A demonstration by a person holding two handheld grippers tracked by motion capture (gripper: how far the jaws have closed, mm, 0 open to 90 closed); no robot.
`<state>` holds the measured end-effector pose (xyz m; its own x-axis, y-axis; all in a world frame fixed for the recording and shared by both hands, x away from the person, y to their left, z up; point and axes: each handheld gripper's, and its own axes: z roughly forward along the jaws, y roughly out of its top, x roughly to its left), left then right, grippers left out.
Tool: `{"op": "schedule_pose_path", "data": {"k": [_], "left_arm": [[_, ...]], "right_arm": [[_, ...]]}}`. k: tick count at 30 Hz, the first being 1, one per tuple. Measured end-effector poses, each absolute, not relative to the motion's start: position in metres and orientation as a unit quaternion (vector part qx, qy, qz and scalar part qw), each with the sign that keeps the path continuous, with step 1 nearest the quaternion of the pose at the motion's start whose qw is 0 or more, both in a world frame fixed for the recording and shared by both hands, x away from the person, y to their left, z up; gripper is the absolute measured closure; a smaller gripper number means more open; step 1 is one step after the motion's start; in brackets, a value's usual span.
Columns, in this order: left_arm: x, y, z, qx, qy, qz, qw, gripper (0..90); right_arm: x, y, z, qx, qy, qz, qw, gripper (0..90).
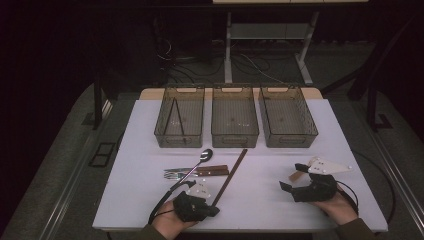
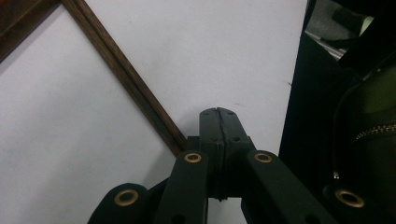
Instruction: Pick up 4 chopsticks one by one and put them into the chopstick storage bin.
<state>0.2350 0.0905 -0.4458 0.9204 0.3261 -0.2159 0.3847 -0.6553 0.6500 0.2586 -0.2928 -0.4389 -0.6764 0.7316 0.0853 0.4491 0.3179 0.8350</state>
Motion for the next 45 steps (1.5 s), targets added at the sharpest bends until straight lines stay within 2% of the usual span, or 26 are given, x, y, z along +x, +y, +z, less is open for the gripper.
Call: {"op": "schedule_pose_path", "data": {"k": [18, 45], "left_arm": [[0.235, 0.107, -0.441, 0.916, 0.208, -0.013, 0.343, 90.0], [0.253, 0.141, -0.438, 0.906, 0.268, 0.040, 0.325, 90.0]], "right_arm": [[0.259, -0.293, -0.439, 0.371, 0.796, 0.452, 0.158, 11.1], [0.259, -0.294, -0.439, 0.371, 0.796, 0.452, 0.158, 11.1]]}}
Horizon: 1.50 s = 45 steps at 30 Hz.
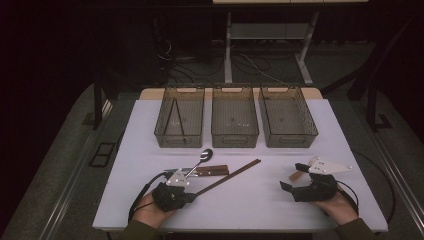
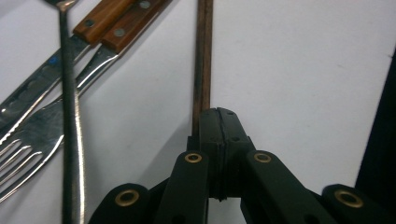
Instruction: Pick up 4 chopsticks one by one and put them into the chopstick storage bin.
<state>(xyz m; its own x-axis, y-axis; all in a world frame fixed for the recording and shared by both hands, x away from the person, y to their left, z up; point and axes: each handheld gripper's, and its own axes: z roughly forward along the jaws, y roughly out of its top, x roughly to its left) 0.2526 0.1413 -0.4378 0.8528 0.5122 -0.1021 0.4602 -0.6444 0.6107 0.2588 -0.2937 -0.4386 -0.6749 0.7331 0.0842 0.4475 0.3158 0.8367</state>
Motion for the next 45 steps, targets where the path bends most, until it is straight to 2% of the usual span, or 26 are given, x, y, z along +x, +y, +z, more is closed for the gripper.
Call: {"op": "schedule_pose_path", "data": {"k": [20, 27, 40, 45], "left_arm": [[0.267, 0.151, -0.438, 0.898, 0.290, 0.069, 0.323, 90.0], [0.265, 0.150, -0.431, 0.891, 0.276, 0.059, 0.355, 89.1], [0.277, 0.130, -0.420, 0.867, 0.257, 0.029, 0.427, 58.4], [0.283, 0.122, -0.417, 0.860, 0.247, 0.027, 0.446, 51.6]], "right_arm": [[0.259, -0.293, -0.439, 0.369, 0.797, 0.452, 0.158, 11.1], [0.259, -0.293, -0.439, 0.371, 0.796, 0.452, 0.157, 11.1], [0.259, -0.293, -0.439, 0.373, 0.795, 0.452, 0.156, 11.1], [0.258, -0.292, -0.439, 0.373, 0.795, 0.452, 0.156, 11.1]]}}
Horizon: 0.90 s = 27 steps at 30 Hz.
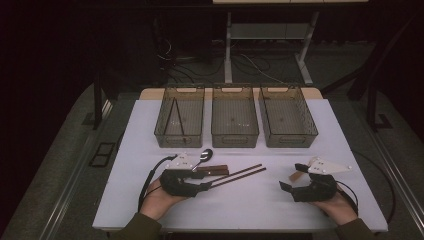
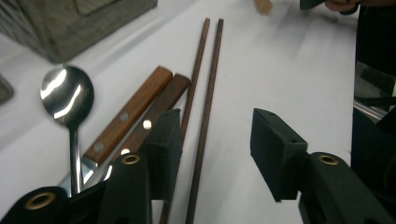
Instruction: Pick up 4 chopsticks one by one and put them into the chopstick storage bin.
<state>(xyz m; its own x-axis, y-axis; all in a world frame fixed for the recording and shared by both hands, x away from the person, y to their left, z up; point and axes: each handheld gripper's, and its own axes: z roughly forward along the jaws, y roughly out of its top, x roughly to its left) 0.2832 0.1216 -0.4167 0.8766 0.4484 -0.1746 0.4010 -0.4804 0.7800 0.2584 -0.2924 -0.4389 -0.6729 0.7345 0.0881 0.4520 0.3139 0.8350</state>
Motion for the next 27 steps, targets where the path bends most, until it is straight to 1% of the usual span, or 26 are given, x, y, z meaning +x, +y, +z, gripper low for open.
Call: {"op": "schedule_pose_path", "data": {"k": [7, 16, 20, 27], "left_arm": [[0.293, 0.104, -0.416, 0.860, 0.237, 0.021, 0.451, 47.7], [0.305, 0.081, -0.417, 0.864, 0.227, 0.020, 0.450, 48.6], [0.308, 0.074, -0.422, 0.861, 0.231, 0.019, 0.452, 53.9], [0.306, 0.068, -0.430, 0.872, 0.222, 0.028, 0.436, 69.1]], "right_arm": [[0.258, -0.293, -0.439, 0.374, 0.794, 0.452, 0.157, 11.1], [0.258, -0.294, -0.439, 0.375, 0.794, 0.452, 0.159, 11.1], [0.258, -0.294, -0.439, 0.374, 0.794, 0.452, 0.159, 11.1], [0.258, -0.294, -0.439, 0.373, 0.794, 0.453, 0.159, 11.1]]}}
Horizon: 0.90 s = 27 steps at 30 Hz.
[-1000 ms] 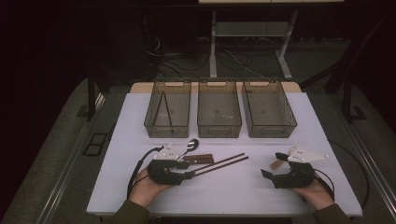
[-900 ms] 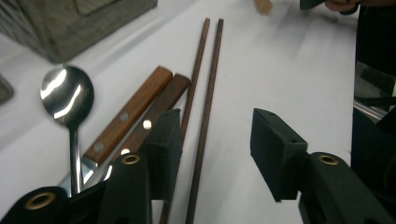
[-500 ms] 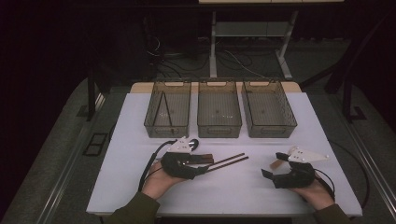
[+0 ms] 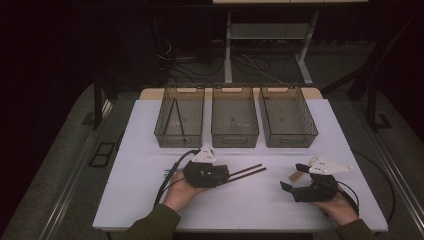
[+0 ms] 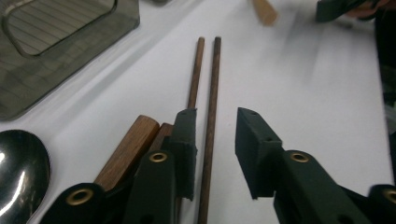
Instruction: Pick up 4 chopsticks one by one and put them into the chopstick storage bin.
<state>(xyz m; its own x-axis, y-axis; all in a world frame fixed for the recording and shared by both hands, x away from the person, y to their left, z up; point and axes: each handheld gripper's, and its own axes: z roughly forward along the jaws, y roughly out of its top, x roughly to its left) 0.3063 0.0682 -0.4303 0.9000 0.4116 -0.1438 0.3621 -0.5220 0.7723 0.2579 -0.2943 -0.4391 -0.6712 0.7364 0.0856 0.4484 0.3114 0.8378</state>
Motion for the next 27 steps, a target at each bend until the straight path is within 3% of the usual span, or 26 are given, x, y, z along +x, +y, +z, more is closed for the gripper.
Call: {"op": "schedule_pose_path", "data": {"k": [10, 27], "left_arm": [[0.310, 0.055, -0.440, 0.885, 0.208, 0.020, 0.415, 79.0], [0.316, 0.040, -0.450, 0.899, 0.196, 0.027, 0.390, 82.4]], "right_arm": [[0.258, -0.293, -0.440, 0.371, 0.797, 0.450, 0.158, 11.1], [0.257, -0.294, -0.439, 0.373, 0.794, 0.452, 0.158, 11.1]]}}
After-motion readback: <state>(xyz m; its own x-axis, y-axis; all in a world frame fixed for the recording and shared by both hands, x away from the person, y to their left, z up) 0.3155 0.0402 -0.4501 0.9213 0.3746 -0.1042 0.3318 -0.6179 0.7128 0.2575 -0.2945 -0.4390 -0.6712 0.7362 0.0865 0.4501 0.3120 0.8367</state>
